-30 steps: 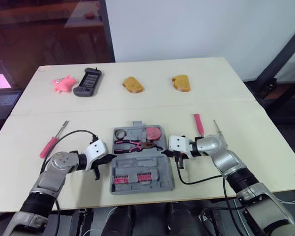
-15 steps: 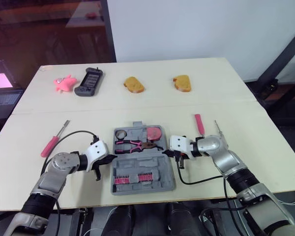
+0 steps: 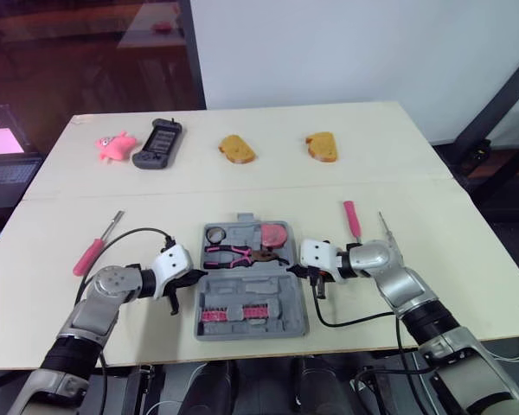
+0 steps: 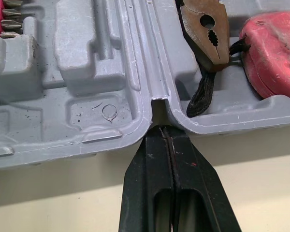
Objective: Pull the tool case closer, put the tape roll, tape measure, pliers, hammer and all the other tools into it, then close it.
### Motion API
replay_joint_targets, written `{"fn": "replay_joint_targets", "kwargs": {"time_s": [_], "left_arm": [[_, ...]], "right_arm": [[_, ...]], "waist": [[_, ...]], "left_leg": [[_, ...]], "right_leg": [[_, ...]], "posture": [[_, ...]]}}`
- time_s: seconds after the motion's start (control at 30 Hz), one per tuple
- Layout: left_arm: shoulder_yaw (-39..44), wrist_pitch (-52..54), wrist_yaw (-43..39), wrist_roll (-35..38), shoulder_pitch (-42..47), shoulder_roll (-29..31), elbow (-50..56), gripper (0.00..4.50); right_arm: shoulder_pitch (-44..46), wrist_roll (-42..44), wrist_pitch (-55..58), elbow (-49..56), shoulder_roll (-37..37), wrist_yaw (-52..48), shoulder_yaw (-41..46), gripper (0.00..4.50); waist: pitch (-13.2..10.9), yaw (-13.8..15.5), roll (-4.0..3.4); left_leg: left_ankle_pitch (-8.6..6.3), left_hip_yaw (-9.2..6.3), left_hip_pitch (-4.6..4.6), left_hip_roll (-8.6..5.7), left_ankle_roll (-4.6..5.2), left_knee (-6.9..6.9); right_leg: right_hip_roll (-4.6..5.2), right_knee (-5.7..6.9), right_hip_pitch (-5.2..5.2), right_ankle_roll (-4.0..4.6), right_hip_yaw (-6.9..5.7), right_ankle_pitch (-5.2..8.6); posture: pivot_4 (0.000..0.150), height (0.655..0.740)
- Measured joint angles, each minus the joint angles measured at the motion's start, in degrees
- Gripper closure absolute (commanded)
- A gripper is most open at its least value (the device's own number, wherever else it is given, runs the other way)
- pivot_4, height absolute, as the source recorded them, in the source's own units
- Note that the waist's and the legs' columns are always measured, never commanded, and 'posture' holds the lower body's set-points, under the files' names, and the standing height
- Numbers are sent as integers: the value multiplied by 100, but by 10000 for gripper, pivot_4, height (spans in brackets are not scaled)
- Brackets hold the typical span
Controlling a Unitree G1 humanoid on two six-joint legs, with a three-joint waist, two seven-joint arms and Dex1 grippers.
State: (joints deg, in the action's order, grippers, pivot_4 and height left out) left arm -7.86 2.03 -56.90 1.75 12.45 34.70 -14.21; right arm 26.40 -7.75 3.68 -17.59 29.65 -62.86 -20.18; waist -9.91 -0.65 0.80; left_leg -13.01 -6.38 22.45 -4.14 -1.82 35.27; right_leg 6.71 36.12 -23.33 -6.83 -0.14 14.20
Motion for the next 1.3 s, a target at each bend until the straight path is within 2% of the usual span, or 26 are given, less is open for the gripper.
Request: {"fn": "replay_joint_targets", "kwargs": {"time_s": [0.3, 0.57, 0.63, 0.7, 0.9, 1.07, 1.2, 1.3], "left_arm": [[76, -105, 14, 97, -126, 66, 38, 44766], [1093, 82, -52, 784, -634, 566, 194, 44766], [1277, 87, -121, 990, -768, 637, 273, 39383], [1525, 90, -184, 1138, -937, 807, 294, 31667], [2549, 89, -299, 1604, -1687, 1186, 419, 166], [3581, 148, -445, 2131, -2585, 1249, 686, 166], [4203, 324, -495, 2383, -2977, 1266, 742, 166], [4766, 375, -583, 2570, -3227, 1275, 407, 166]], "right_arm": [[-134, 145, -89, 74, 149, -41, 77, 45000], [-732, 938, -76, 569, 951, -294, 974, 45000], [-915, 1340, 60, 899, 986, -355, 1281, 39600], [-1113, 1708, 229, 1172, 1082, -410, 1601, 31941], [-1927, 2527, 614, 1712, 1507, -409, 2717, 297], [-2461, 3001, 860, 1710, 1658, -333, 3548, 297], [-2650, 3195, 876, 1558, 1664, -266, 4059, 297], [-2889, 3242, 784, 1475, 1664, -213, 4324, 297]], "waist": [[0, -2, 0], [-1, -4, -1], [-1, -10, -1], [-1, -11, 0], [-2, 6, -1], [-3, 1, 0], [-3, 8, 0], [-3, 9, 0]], "left_leg": [[0, 0, 0, 2, 0, -1], [0, -1, 2, 10, 0, -2], [-1, -2, 3, 11, 0, -5], [-1, -2, 3, 12, 1, -8], [-2, 2, 5, 10, 1, -6], [-4, 5, 7, 13, 2, -7], [-4, 7, 7, 15, 2, -5], [-4, 7, 7, 16, 2, -7]], "right_leg": [[2, -1, 0, 0, 0, 0], [6, -1, -2, 0, 0, 1], [7, -3, -3, 0, 0, 1], [8, -5, -4, 0, 0, 1], [16, -13, -1, 20, 1, 14], [18, -16, -1, 25, 3, 17], [18, -19, 1, 27, 3, 18], [18, -24, 1, 27, 2, 20]], "posture": [[1500, 7400], [1500, 7400], [1500, 7400], [1500, 7400], [1500, 7400], [1500, 7400], [1500, 7400], [1500, 7400]]}}
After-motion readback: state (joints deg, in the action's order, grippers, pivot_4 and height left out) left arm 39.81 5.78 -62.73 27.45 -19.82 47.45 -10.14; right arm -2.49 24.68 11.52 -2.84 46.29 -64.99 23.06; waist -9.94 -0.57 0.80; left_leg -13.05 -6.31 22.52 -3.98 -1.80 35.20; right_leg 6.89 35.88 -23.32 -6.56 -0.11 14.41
